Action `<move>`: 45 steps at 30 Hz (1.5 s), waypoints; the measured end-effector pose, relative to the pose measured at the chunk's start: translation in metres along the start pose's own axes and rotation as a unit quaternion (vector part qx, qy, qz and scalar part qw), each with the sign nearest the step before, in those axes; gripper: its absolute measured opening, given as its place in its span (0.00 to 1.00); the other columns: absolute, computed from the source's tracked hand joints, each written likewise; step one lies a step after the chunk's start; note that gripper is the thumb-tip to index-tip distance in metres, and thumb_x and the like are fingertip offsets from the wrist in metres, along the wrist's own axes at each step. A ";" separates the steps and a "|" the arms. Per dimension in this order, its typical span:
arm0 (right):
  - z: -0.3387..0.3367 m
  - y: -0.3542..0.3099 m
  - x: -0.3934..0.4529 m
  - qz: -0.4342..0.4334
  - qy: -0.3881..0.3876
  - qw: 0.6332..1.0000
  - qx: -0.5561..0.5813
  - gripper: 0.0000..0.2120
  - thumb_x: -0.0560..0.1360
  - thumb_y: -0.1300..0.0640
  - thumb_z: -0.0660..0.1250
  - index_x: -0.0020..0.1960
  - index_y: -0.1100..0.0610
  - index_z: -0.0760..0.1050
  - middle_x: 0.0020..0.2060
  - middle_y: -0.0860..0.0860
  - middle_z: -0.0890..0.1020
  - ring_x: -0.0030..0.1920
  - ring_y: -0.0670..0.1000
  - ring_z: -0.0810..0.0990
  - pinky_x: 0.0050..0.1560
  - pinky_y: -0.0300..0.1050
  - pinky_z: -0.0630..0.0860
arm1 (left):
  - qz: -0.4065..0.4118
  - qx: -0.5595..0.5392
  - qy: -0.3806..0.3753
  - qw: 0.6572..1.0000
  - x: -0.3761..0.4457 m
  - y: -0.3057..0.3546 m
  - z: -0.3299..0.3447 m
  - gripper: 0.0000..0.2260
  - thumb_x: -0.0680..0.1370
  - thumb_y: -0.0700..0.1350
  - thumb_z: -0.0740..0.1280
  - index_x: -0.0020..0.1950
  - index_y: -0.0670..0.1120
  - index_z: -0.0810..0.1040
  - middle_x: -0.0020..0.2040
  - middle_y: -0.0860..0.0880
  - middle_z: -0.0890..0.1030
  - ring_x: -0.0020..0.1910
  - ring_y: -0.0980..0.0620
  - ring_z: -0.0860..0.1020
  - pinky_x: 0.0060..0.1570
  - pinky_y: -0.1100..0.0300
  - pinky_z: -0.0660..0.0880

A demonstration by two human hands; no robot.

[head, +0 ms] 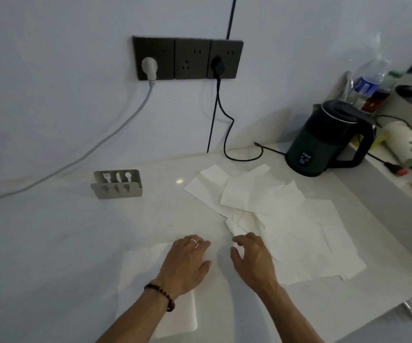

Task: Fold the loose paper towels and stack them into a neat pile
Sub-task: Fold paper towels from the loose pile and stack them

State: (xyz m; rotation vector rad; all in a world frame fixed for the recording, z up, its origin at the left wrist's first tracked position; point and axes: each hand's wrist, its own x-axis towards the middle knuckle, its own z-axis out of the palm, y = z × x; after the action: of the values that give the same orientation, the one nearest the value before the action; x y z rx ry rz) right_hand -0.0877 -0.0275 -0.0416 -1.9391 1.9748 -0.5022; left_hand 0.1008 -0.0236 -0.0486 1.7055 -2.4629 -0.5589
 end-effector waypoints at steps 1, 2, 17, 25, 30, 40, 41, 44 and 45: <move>-0.005 0.010 0.013 -0.011 0.022 0.999 -0.023 0.13 0.72 0.57 0.70 0.56 0.56 0.81 0.51 0.52 0.81 0.52 0.55 0.79 0.49 0.48 0.76 | -0.004 -0.002 -0.006 1.000 0.013 0.008 0.002 0.24 0.82 0.54 0.57 0.77 0.49 0.61 0.75 0.49 0.64 0.75 0.51 0.58 0.74 0.58 0.51; -0.010 0.021 0.026 -0.025 0.042 0.998 -0.050 0.13 0.69 0.59 0.73 0.54 0.57 0.81 0.49 0.53 0.82 0.50 0.57 0.79 0.46 0.51 0.77 | -0.008 -0.004 -0.010 1.000 0.026 0.016 0.003 0.24 0.81 0.54 0.57 0.77 0.49 0.61 0.75 0.50 0.64 0.75 0.51 0.58 0.74 0.58 0.51; -0.007 0.064 0.136 -0.175 0.144 0.970 -0.085 0.02 0.67 0.61 0.74 0.40 0.56 0.82 0.44 0.52 0.81 0.49 0.56 0.78 0.51 0.53 0.72 | -0.053 -0.065 -0.013 0.996 0.080 0.039 0.014 0.14 0.80 0.49 0.59 0.62 0.48 0.77 0.61 0.51 0.75 0.61 0.50 0.73 0.60 0.58 0.70; -0.010 0.036 0.057 -0.381 0.140 0.913 -0.031 0.08 0.67 0.62 0.73 0.46 0.53 0.80 0.43 0.51 0.81 0.46 0.55 0.78 0.49 0.50 0.71 | -0.387 -0.751 0.078 0.529 0.083 0.042 -0.030 0.24 0.79 0.62 0.60 0.55 0.43 0.82 0.51 0.41 0.84 0.53 0.40 0.81 0.53 0.46 0.77; -0.003 0.027 0.009 -0.334 0.081 0.939 0.002 0.08 0.70 0.52 0.70 0.48 0.52 0.80 0.47 0.48 0.79 0.50 0.51 0.77 0.51 0.48 0.72 | -0.370 -0.653 0.049 0.659 0.052 0.029 -0.021 0.11 0.79 0.35 0.62 0.58 0.36 0.80 0.54 0.38 0.83 0.52 0.39 0.82 0.53 0.46 0.79; -0.006 -0.027 -0.020 0.336 -0.056 0.674 0.656 0.12 0.79 0.50 0.63 0.58 0.55 0.74 0.56 0.57 0.80 0.55 0.56 0.81 0.60 0.53 0.74 | -0.240 -0.778 0.054 0.579 -0.012 0.020 -0.043 0.12 0.80 0.33 0.60 0.58 0.40 0.80 0.55 0.40 0.83 0.53 0.42 0.81 0.53 0.48 0.78; -0.007 -0.032 -0.019 0.345 -0.091 0.634 0.686 0.13 0.78 0.49 0.64 0.58 0.56 0.74 0.54 0.57 0.82 0.53 0.56 0.81 0.58 0.53 0.75 | -0.234 -0.785 0.051 0.572 -0.018 0.018 -0.045 0.12 0.80 0.34 0.60 0.59 0.39 0.80 0.56 0.40 0.83 0.54 0.41 0.81 0.53 0.48 0.78; -0.006 -0.043 -0.024 0.331 -0.172 0.599 0.709 0.17 0.75 0.51 0.67 0.59 0.60 0.76 0.49 0.60 0.84 0.49 0.60 0.82 0.53 0.56 0.77 | -0.225 -0.787 0.039 0.573 -0.037 0.006 -0.046 0.13 0.80 0.34 0.60 0.61 0.39 0.79 0.57 0.40 0.82 0.57 0.40 0.80 0.55 0.46 0.77; -0.005 -0.045 -0.026 0.319 -0.191 0.599 0.709 0.18 0.75 0.54 0.68 0.61 0.62 0.76 0.52 0.61 0.83 0.52 0.61 0.82 0.57 0.58 0.77 | -0.229 -0.781 0.036 0.581 -0.043 0.002 -0.046 0.13 0.80 0.34 0.60 0.61 0.39 0.79 0.57 0.39 0.82 0.57 0.39 0.80 0.56 0.46 0.77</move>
State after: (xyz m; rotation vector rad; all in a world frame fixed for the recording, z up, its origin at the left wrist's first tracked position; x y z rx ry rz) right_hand -0.0495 -0.0016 -0.0168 -0.2250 1.0329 -0.9002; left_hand 0.1277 0.0056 0.0002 1.1842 -0.4852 -1.7978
